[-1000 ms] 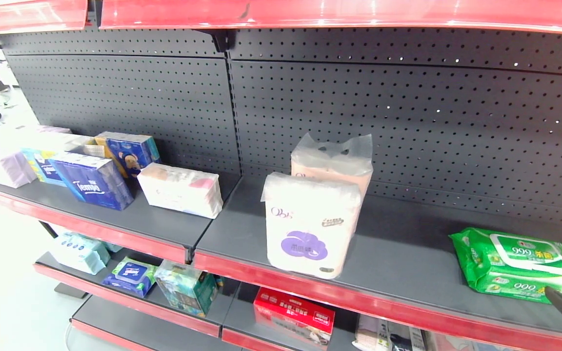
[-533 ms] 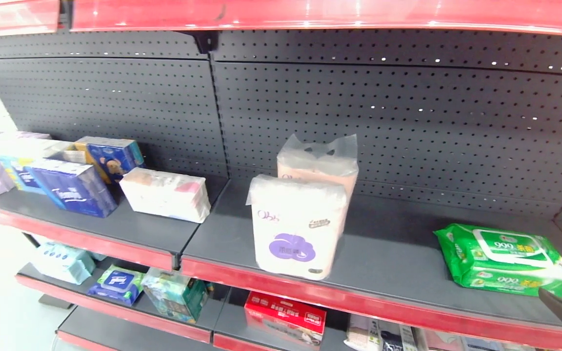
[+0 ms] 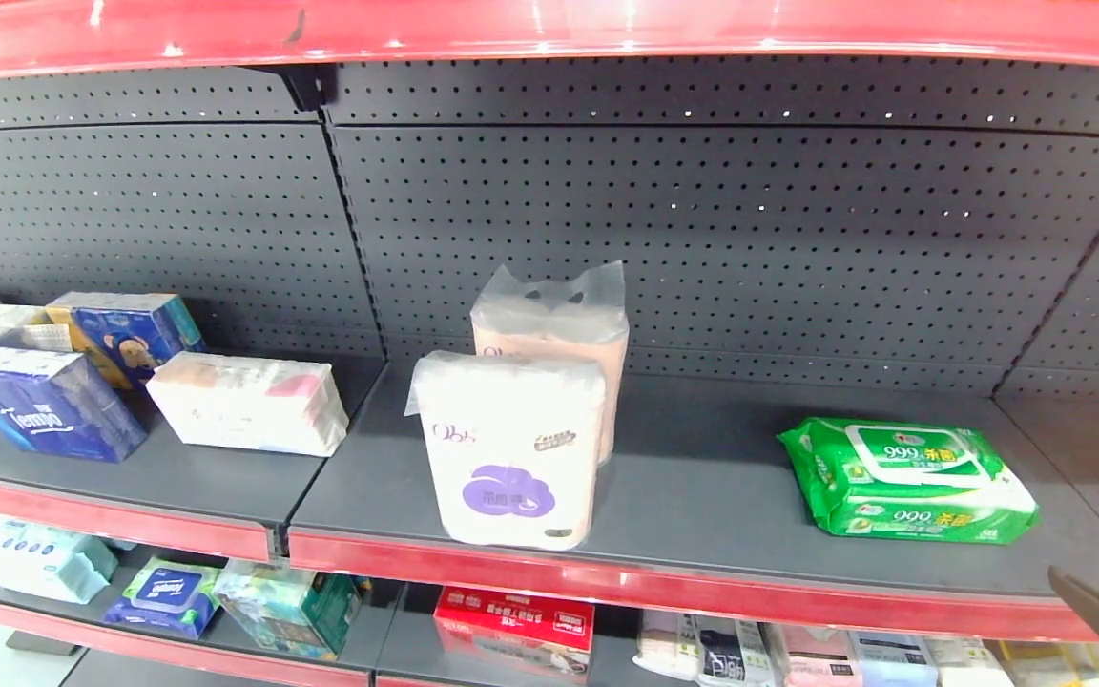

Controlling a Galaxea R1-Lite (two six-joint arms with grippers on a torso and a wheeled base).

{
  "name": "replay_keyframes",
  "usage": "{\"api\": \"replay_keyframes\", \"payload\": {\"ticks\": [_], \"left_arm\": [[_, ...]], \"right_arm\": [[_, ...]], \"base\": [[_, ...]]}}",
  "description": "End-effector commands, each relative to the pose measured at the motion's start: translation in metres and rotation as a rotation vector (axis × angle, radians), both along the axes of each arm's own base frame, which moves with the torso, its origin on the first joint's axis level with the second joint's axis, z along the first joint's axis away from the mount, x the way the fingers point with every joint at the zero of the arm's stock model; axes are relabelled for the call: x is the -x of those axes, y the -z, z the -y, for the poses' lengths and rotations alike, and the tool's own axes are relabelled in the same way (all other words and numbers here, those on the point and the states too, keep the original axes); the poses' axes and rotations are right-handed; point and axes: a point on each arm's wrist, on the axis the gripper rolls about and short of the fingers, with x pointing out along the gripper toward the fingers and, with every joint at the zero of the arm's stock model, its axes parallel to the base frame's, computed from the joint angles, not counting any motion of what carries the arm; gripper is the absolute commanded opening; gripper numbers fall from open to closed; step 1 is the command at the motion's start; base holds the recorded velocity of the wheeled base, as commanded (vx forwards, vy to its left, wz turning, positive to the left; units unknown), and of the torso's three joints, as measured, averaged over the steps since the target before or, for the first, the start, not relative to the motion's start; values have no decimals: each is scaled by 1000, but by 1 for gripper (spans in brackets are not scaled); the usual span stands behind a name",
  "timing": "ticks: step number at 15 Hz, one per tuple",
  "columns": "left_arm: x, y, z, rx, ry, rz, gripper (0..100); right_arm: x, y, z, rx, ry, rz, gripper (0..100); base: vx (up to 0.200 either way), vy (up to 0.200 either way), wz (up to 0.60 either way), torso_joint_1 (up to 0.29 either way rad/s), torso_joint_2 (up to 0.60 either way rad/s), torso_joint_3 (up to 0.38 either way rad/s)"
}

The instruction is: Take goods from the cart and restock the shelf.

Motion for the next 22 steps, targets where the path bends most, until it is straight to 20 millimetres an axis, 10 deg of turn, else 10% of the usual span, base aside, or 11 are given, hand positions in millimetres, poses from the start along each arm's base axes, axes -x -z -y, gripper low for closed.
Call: {"api": "replay_keyframes", "payload": {"ticks": [1, 14, 22], "left_arm": [[0, 0, 0, 0, 0, 0, 100], [0, 0, 0, 0, 0, 0, 100], [0, 0, 0, 0, 0, 0, 100]], "right_arm": [[-2, 1, 0, 0, -1, -11, 100], [4, 10, -2, -80, -5, -38, 100], [84, 70, -5, -165, -50, 213, 100]], "base": [[0, 0, 0, 0, 0, 0], [0, 0, -277, 3, 1, 1], [0, 0, 0, 0, 0, 0]]}}
